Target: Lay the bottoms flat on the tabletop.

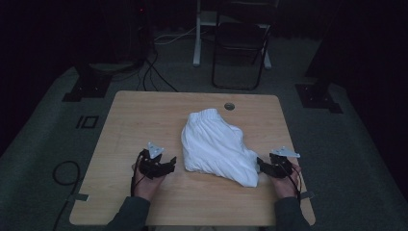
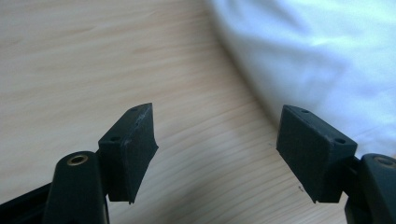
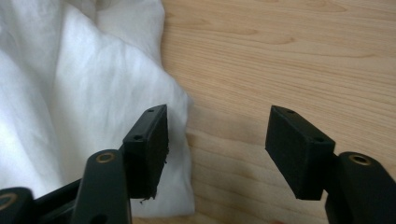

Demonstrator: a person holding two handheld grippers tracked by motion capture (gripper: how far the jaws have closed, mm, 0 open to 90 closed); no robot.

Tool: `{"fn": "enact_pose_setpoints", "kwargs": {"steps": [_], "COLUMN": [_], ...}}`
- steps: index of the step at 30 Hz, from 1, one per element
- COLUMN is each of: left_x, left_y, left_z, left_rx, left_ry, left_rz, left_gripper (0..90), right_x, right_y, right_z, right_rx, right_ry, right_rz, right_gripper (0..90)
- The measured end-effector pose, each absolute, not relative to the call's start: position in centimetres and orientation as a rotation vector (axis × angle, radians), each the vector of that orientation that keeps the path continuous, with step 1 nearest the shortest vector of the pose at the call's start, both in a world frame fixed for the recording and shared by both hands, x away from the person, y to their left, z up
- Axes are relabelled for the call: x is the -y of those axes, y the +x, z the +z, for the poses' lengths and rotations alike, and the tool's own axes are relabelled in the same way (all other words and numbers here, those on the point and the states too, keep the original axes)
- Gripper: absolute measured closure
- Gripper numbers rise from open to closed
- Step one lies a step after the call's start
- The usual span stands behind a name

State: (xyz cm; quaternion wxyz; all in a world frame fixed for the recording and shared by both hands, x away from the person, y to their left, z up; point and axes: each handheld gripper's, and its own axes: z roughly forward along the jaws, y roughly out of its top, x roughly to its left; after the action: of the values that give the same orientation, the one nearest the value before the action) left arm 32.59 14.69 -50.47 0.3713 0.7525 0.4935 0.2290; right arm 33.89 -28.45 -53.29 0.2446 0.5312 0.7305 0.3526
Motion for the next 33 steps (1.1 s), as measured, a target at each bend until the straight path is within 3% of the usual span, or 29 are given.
{"fn": "enact_pose_setpoints", "kwargs": {"steps": [18,24,27,28,29,30,33], "left_x": [-2.5,0.1,-0.6,-0.6,-1.2,-2.4,-3.5], "left_y": [32.9,33.3,33.8,33.8,34.0,34.1,34.1], "left_z": [-49.0,-51.0,-51.5,-51.5,-51.3,-50.8,-50.2], "left_rx": [-0.920,-0.905,-0.933,-0.933,-0.939,-0.957,-0.969], "left_ry": [2.042,2.155,2.172,2.172,2.170,2.154,2.135], "left_rz": [0.436,0.521,0.550,0.550,0.549,0.558,0.580], "left_gripper": [18.5,17.7,48.1,59.3,59.3,76.6,81.3], "right_x": [27.0,26.7,26.7,26.7,26.5,26.0,25.8], "right_y": [34.9,34.9,34.8,34.8,34.7,34.6,34.5], "right_z": [-53.9,-54.4,-54.5,-54.5,-54.4,-54.2,-54.2], "right_rx": [-2.050,-2.089,-2.123,-2.123,-2.136,-2.153,-2.153], "right_ry": [1.448,1.440,1.428,1.428,1.413,1.375,1.363], "right_rz": [0.996,1.002,1.052,1.052,1.053,1.017,0.999], "right_gripper": [38.1,49.1,67.6,67.6,72.2,78.0,79.8]}}
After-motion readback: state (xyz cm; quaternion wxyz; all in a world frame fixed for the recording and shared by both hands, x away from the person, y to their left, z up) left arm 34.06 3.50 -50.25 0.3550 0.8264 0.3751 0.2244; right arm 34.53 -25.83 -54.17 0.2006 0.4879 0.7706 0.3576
